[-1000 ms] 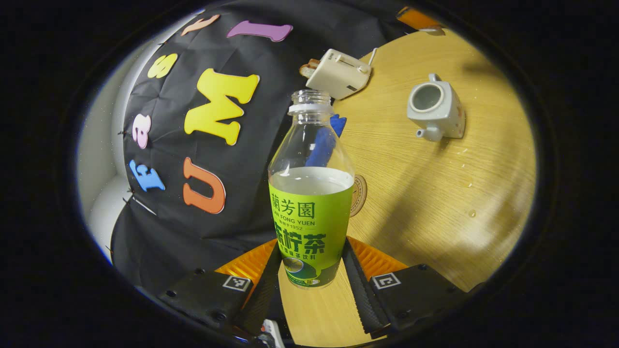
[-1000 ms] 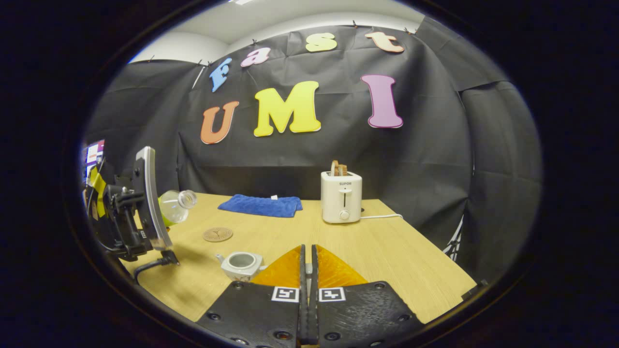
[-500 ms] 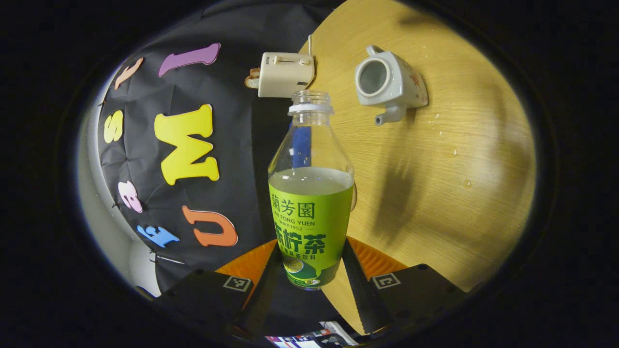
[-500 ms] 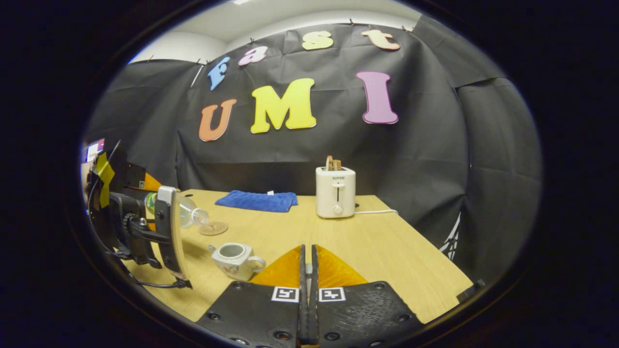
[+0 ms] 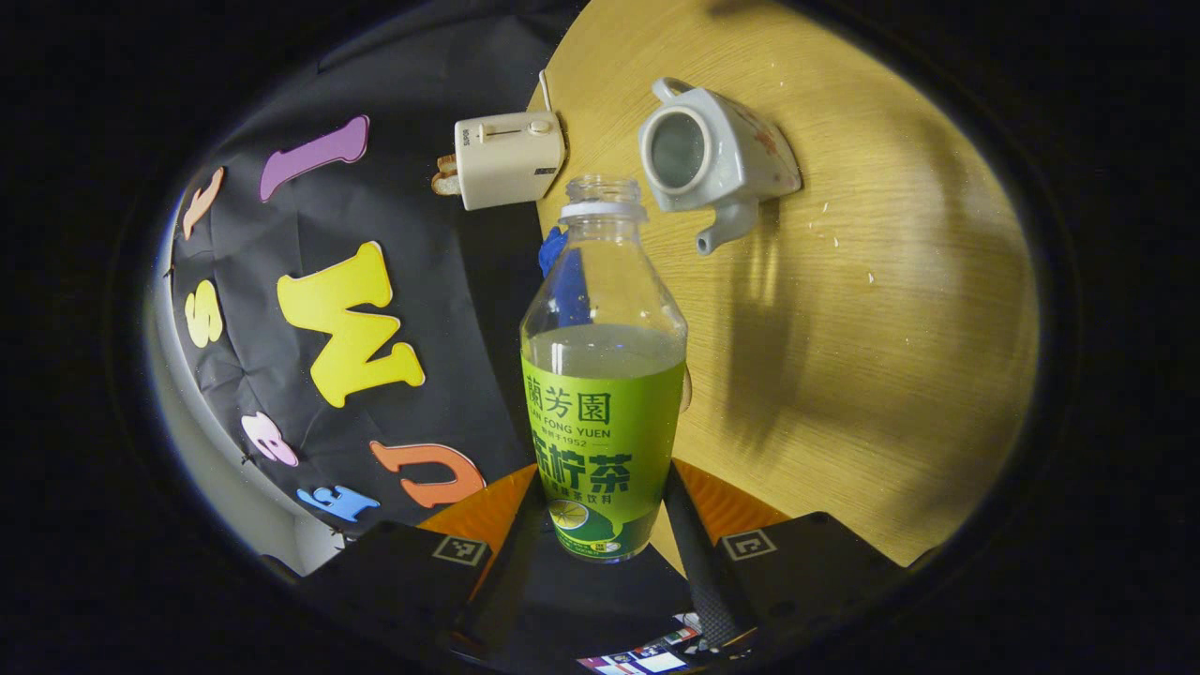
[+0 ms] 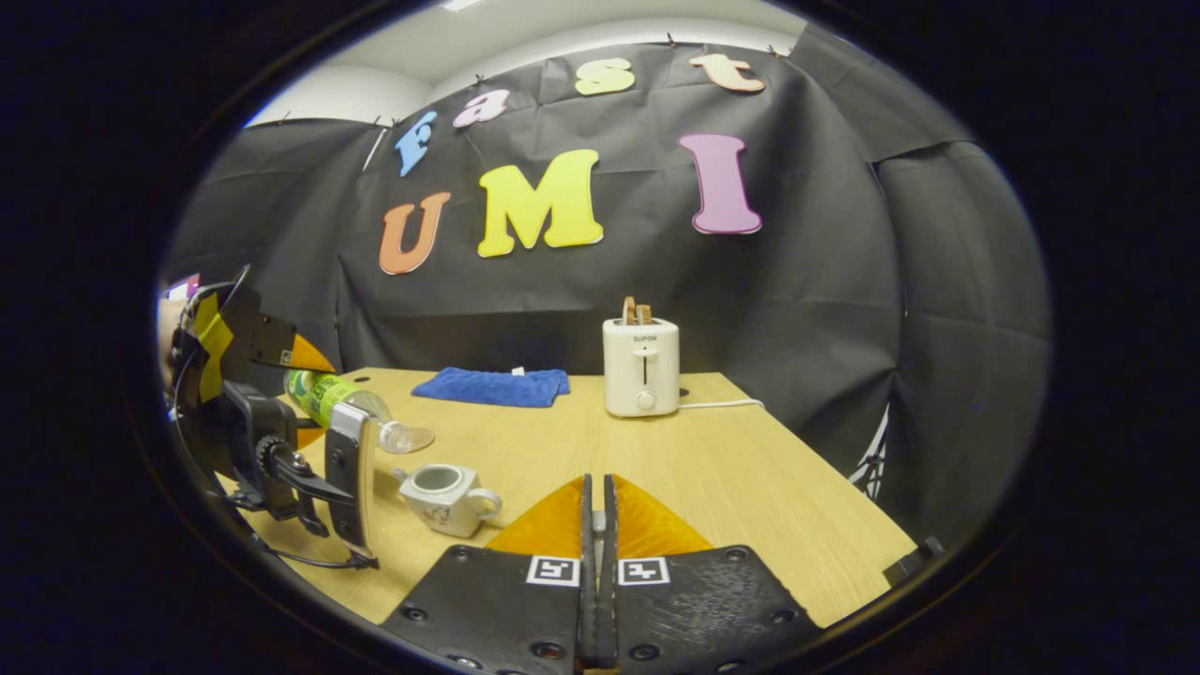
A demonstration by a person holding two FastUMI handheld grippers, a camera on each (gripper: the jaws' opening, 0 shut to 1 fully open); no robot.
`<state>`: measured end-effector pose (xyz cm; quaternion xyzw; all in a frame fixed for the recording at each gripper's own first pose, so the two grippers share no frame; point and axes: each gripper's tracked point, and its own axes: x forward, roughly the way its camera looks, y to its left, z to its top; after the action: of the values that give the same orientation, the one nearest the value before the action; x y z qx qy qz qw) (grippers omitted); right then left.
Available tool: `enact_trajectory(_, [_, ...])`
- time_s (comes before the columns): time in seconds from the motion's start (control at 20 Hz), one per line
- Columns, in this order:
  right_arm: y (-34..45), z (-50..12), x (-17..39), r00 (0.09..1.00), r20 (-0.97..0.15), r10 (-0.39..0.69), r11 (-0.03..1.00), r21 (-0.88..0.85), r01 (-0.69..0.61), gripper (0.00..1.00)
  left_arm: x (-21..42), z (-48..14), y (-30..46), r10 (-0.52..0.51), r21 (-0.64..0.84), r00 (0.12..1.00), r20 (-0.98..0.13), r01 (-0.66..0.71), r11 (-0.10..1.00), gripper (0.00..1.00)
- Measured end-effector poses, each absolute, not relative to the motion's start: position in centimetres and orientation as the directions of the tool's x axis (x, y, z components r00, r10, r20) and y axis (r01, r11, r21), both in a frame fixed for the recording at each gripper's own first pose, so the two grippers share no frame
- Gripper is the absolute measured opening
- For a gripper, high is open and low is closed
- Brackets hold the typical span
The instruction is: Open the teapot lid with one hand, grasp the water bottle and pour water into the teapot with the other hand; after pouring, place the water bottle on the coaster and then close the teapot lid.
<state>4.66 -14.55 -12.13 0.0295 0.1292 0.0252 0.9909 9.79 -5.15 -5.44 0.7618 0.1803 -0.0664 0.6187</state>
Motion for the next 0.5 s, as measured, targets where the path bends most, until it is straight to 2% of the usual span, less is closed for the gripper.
enact_trajectory(0.5, [-15.4,-12.7,4.5,0.964,-0.261,0.049,0.997,0.074,-0.030,0.00,10.7,-4.3,-6.4,0.207,0.891,0.941,-0.267,0.322,-0.319,0.76])
